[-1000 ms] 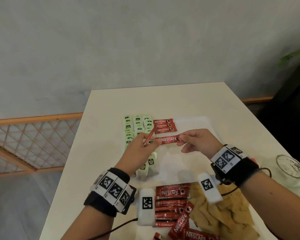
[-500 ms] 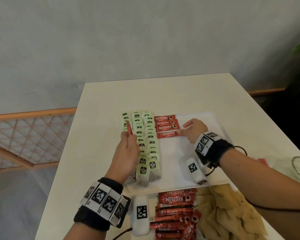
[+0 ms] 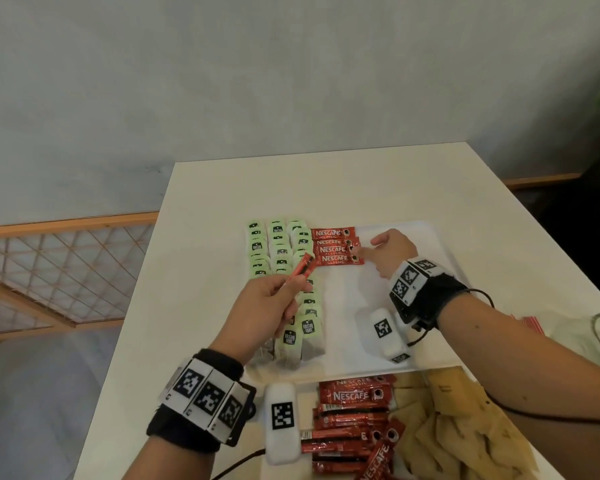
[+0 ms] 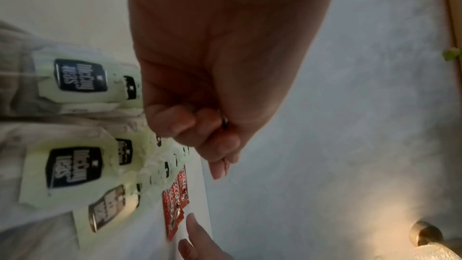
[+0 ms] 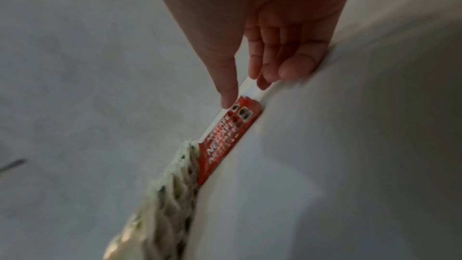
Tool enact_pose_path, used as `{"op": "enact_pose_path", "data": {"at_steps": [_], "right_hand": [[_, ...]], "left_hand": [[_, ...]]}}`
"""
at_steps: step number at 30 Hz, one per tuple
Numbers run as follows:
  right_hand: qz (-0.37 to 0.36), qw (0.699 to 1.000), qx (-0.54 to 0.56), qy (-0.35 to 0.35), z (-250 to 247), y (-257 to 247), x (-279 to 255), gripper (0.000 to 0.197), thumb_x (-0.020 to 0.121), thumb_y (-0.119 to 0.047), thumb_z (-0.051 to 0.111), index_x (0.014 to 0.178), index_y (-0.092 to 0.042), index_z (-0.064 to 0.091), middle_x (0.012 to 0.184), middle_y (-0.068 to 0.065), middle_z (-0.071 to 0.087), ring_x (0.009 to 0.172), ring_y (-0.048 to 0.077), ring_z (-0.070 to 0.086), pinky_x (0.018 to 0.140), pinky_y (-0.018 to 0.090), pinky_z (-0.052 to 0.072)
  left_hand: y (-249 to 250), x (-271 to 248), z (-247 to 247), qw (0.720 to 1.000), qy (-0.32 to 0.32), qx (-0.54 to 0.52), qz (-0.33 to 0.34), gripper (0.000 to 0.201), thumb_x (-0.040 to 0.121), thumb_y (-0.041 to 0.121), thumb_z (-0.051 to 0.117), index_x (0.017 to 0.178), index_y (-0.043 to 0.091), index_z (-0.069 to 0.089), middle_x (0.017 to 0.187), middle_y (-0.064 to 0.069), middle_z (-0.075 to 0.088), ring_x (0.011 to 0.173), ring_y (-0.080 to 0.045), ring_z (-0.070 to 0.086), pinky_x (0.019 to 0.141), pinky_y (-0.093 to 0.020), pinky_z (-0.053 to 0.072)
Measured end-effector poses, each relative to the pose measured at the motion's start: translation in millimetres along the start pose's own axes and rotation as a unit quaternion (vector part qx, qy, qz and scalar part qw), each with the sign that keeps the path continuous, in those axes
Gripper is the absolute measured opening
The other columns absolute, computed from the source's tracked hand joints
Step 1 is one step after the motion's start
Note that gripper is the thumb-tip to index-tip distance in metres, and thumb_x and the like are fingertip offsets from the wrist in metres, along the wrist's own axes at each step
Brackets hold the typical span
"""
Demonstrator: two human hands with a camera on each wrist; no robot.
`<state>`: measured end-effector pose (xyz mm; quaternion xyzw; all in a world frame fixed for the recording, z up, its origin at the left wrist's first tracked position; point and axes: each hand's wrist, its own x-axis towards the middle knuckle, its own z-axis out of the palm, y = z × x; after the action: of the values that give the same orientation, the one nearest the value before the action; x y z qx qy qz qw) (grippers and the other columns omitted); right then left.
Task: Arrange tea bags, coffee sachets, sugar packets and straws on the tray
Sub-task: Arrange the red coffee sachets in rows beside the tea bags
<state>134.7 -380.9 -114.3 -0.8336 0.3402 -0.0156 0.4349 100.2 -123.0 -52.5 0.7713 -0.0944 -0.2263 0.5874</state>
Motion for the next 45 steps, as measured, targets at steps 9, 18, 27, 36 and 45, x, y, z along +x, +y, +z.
{"op": "enact_pose_path", "data": {"at_steps": [9, 18, 27, 36, 45], "right_hand": [[-0.126, 0.972, 0.133, -0.147, -14.4, -16.0, -111.5, 0.041, 0.094, -0.060, 0.043, 0.096, -0.026, 0.065, 0.060, 0.001, 0.060, 0.050, 0.012, 0.049, 0.053, 0.021, 0.042], [-0.155, 0.952, 0.220, -0.145, -28.4, -14.5, -139.0, 0.009, 0.093, -0.012, 0.062, 0.096, -0.006, 0.067, 0.077, 0.008, 0.066, 0.045, 0.003, 0.051, 0.051, 0.024, 0.050], [-0.166, 0.950, 0.194, -0.180, -37.7, -12.0, -146.8, 0.019, 0.081, -0.024, 0.076, 0.097, -0.014, 0.072, 0.072, -0.002, 0.072, 0.057, 0.016, 0.056, 0.062, 0.026, 0.053], [-0.114, 0.945, 0.223, -0.210, -40.5, -13.5, -131.5, 0.009, 0.085, -0.013, 0.072, 0.089, -0.007, 0.068, 0.069, 0.004, 0.066, 0.051, 0.012, 0.054, 0.057, 0.022, 0.052], [-0.040, 0.987, 0.112, -0.112, -42.9, 1.6, -82.3, 0.013, 0.087, -0.019, 0.070, 0.094, -0.008, 0.071, 0.080, 0.004, 0.067, 0.063, 0.013, 0.057, 0.058, 0.024, 0.051]], "left_hand": [[3.8, -6.0, 16.5, 0.991, -0.036, 0.114, 0.067, 0.023, 0.099, 0.036, 0.054, 0.103, 0.026, 0.074, 0.048, 0.015, 0.041, 0.043, -0.002, 0.036, 0.048, -0.017, 0.030], [9.0, -25.2, 30.9, 0.991, -0.016, 0.108, 0.076, 0.039, 0.090, 0.032, 0.069, 0.128, 0.026, 0.061, 0.090, 0.010, 0.063, 0.067, 0.000, 0.054, 0.065, -0.019, 0.044], [7.5, -36.9, 30.7, 0.995, 0.051, -0.086, 0.018, 0.012, 0.088, 0.016, 0.072, 0.096, 0.007, 0.074, 0.090, -0.012, 0.074, 0.077, -0.014, 0.067, 0.064, -0.025, 0.057], [4.5, -28.1, 36.4, 0.988, 0.093, -0.124, -0.020, 0.016, 0.089, 0.011, 0.070, 0.100, 0.001, 0.066, 0.085, -0.008, 0.068, 0.065, -0.010, 0.061, 0.056, -0.022, 0.051], [6.2, -9.6, 19.0, 0.982, 0.144, -0.118, -0.006, 0.010, 0.095, 0.014, 0.060, 0.100, 0.008, 0.066, 0.081, -0.003, 0.074, 0.061, -0.010, 0.061, 0.055, -0.023, 0.048]]}}
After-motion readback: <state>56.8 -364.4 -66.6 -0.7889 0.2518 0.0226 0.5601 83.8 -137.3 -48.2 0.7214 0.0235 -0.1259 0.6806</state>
